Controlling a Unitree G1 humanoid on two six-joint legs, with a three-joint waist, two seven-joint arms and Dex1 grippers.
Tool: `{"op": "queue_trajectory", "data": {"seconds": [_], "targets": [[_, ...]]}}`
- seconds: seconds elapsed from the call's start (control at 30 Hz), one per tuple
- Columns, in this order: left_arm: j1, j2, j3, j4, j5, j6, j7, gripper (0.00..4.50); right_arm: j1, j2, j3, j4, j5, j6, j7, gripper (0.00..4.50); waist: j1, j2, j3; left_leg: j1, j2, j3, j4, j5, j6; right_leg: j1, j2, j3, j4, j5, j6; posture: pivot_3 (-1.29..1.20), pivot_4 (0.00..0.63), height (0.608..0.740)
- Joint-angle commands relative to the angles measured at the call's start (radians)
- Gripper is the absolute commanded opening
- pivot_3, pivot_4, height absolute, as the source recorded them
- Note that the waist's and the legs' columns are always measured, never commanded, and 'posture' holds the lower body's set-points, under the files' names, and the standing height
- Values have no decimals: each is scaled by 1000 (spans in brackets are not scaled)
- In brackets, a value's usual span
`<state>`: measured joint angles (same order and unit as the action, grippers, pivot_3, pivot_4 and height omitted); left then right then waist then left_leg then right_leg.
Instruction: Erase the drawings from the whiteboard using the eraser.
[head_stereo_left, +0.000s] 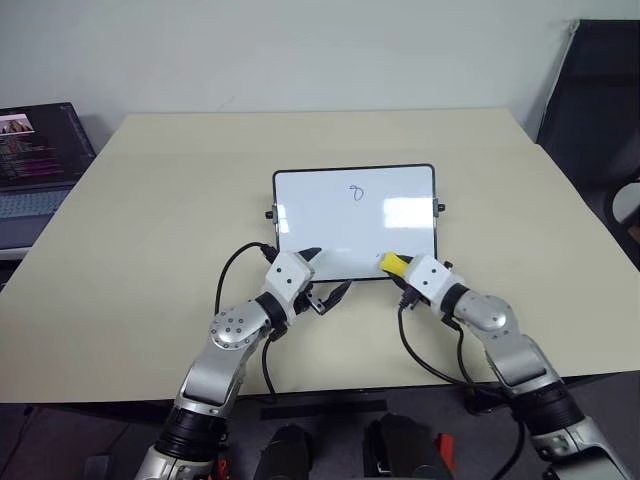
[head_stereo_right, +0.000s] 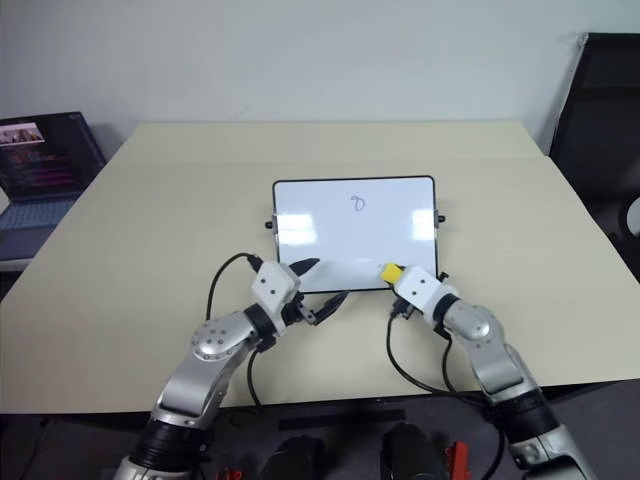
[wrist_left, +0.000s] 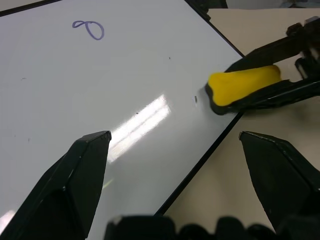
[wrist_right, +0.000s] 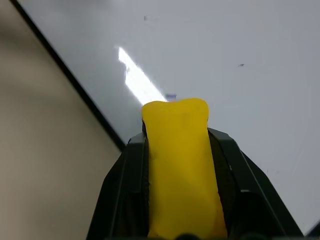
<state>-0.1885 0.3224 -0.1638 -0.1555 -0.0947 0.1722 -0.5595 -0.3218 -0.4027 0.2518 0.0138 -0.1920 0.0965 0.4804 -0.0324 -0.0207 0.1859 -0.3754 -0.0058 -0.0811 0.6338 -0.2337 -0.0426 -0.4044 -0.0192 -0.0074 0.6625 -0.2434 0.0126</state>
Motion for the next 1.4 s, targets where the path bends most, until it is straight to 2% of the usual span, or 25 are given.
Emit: {"op": "queue_trajectory", "data": {"seconds": [0.03,0.37,0.5,0.67,0.77,0.87,1.1,1.4], "targets": [[-3,3,3,-33,-2,-15,-3,4500,-34,27,5,33,-20,2,-24,1244,0,0,0,0,0,0,0,0,0,0,0,0,0,0,0,0,150,740],[5,6,10,-47,0,-8,11,4500,-126,128,36,114,-43,-29,-64,1244,2,0,0,0,0,0,-2,0,0,0,0,0,0,0,0,0,150,740],[9,7,10,-53,-1,-6,13,4500,-126,125,20,106,-34,-32,-62,1244,1,0,0,0,0,0,-3,0,0,0,0,1,-1,1,0,0,150,740],[9,10,12,-55,-1,-5,12,4500,-57,89,-47,19,32,-28,-34,1244,6,0,0,-1,0,-1,-3,0,0,-1,0,0,-1,0,0,0,150,740],[6,10,15,-55,-5,-8,10,4500,12,92,-105,-92,131,42,-4,1244,9,0,0,-3,0,-2,-3,0,0,-2,-1,-1,-3,1,0,0,150,740],[4,3,18,-59,-14,-18,7,4500,57,119,-189,-214,243,196,-16,1244,9,0,0,-5,0,-2,-4,0,0,-2,-1,-1,-5,1,0,0,150,740],[16,-19,40,-74,-47,9,18,4500,139,129,-273,-438,359,424,-58,1244,7,0,0,-5,0,-3,-4,0,0,-3,-1,-1,-4,0,0,0,150,740],[39,-14,58,-98,-65,40,28,4500,224,125,-306,-452,362,432,-125,1244,6,0,0,-5,0,-2,-4,0,0,-3,-1,-1,-5,0,0,0,150,740]]}}
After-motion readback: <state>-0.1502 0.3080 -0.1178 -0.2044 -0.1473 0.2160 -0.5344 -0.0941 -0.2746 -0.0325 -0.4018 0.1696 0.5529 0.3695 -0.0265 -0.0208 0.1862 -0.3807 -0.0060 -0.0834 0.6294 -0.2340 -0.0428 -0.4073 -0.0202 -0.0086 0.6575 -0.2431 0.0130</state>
